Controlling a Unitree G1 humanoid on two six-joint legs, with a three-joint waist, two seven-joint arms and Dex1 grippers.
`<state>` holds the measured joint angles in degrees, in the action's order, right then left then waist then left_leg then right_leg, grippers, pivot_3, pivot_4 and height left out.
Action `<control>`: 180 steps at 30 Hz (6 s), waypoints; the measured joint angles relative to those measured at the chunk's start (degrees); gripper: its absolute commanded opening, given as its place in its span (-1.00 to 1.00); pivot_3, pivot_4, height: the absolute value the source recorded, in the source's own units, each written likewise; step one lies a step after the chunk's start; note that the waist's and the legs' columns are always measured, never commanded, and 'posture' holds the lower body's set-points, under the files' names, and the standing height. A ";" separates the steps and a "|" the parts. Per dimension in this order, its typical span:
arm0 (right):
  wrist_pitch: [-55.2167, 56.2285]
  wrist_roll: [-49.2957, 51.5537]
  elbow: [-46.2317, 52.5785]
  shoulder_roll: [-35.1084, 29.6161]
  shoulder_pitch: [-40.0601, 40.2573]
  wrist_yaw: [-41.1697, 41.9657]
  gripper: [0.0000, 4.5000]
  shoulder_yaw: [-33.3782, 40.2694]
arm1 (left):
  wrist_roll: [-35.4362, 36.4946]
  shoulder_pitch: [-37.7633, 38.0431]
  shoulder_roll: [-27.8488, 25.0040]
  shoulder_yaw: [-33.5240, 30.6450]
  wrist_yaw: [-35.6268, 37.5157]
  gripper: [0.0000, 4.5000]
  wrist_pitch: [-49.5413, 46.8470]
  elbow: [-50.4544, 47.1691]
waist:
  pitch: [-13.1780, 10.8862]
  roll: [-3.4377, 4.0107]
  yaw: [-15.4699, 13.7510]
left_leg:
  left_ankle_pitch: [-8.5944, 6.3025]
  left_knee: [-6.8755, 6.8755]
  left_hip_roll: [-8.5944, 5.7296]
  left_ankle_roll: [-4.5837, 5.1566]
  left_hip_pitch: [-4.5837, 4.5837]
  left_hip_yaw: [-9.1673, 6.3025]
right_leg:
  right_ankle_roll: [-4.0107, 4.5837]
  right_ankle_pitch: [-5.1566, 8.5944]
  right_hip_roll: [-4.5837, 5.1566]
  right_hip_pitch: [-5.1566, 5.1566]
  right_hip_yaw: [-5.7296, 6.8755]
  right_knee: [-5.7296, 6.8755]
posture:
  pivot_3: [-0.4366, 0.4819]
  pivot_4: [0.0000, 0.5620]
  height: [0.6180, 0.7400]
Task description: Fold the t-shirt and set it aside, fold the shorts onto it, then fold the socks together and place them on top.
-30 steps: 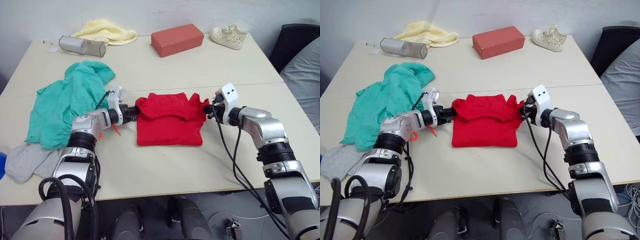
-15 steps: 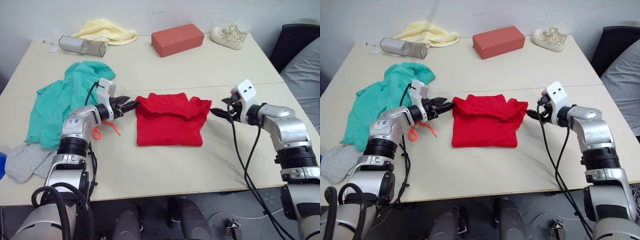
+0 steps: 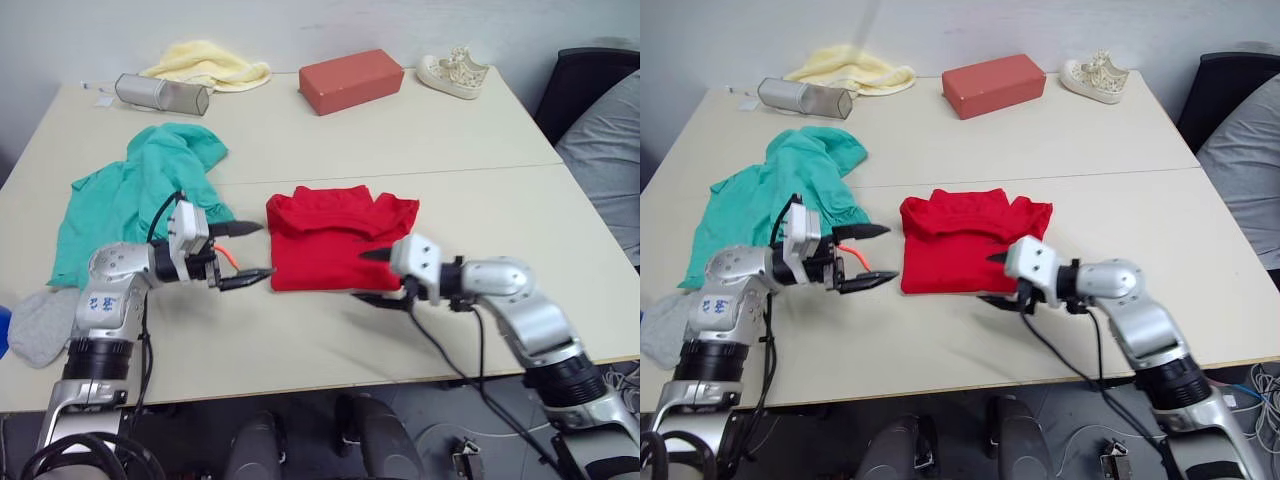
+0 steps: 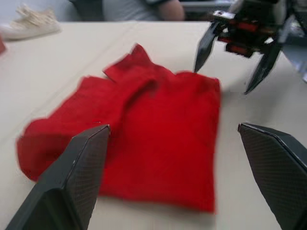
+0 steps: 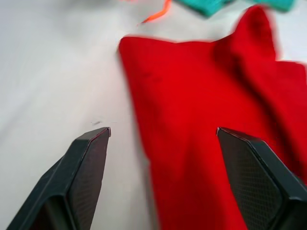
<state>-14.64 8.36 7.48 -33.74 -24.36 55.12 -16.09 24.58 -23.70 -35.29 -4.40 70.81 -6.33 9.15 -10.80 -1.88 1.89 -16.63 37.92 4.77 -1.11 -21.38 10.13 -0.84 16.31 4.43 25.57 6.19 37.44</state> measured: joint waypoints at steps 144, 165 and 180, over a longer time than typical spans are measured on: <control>4.19 1.97 -5.62 7.38 14.27 -18.70 -1.00 14.88 | -13.53 10.42 10.18 8.78 -30.61 -0.99 -7.40 -10.60 | 0.04 -0.08 -0.25 | 0.10 -0.67 -0.07 0.24 0.19 -0.14 | 0.10 -0.09 -0.01 -0.13 0.09 -0.39 | -0.05 -0.47 1.00; 3.41 -0.19 -7.66 11.97 6.97 -19.10 -1.00 8.89 | -9.35 6.57 12.55 9.11 -26.45 -0.99 -6.17 -9.19 | 0.03 -0.07 -0.33 | 0.18 -0.71 -0.14 0.23 0.07 -0.14 | 0.00 -0.20 0.04 -0.11 0.12 -0.51 | -0.05 -0.47 1.00; 3.01 12.06 6.74 5.85 16.79 -10.40 -1.00 16.00 | -3.32 11.25 10.09 7.60 -20.25 -0.99 -5.81 -17.01 | 0.01 -0.03 -0.28 | 0.09 -0.85 -0.05 0.19 0.15 -0.17 | 0.04 -0.15 -0.04 -0.12 0.14 -0.55 | -0.05 -0.47 1.00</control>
<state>-11.63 20.42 14.22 -27.89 -7.56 44.72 -0.09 21.26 -12.45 -25.20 3.20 50.56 -12.14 -7.86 -10.80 -1.91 1.61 -16.54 37.07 4.72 -0.92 -21.23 9.95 -0.80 16.16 4.38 25.45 6.33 36.89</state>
